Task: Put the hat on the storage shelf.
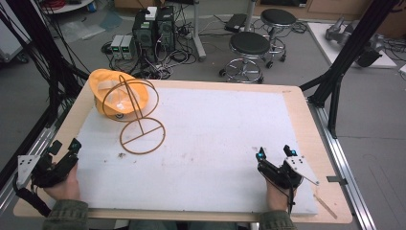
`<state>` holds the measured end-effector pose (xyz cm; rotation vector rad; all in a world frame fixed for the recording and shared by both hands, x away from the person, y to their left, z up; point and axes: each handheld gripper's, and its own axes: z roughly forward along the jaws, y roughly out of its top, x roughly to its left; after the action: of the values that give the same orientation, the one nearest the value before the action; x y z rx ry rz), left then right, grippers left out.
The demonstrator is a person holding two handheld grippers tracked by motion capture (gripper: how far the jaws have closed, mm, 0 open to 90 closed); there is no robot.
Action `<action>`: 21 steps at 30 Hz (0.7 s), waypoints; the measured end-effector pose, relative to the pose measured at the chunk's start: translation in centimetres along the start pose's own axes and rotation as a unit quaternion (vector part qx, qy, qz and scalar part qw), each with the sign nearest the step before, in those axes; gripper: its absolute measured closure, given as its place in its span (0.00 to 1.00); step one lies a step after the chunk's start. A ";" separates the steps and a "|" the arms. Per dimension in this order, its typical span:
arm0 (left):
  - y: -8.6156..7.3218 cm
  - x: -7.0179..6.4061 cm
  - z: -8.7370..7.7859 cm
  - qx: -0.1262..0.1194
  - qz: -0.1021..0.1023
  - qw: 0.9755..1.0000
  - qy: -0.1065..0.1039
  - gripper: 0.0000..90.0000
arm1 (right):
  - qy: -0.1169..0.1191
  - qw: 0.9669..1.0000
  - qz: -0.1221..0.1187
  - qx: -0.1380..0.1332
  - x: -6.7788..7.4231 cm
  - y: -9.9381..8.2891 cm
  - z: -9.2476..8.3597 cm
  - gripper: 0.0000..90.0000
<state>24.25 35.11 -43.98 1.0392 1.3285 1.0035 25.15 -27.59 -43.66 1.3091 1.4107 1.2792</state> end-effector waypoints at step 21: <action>-0.1 -0.2 0.1 0.005 0.007 1.000 -0.005 0.37 | 0.004 1.000 0.011 0.007 0.0 -0.1 0.1 0.12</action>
<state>24.36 34.86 -44.04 1.0607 1.3212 1.0012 25.18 -27.55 -43.77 1.3343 1.4171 1.2914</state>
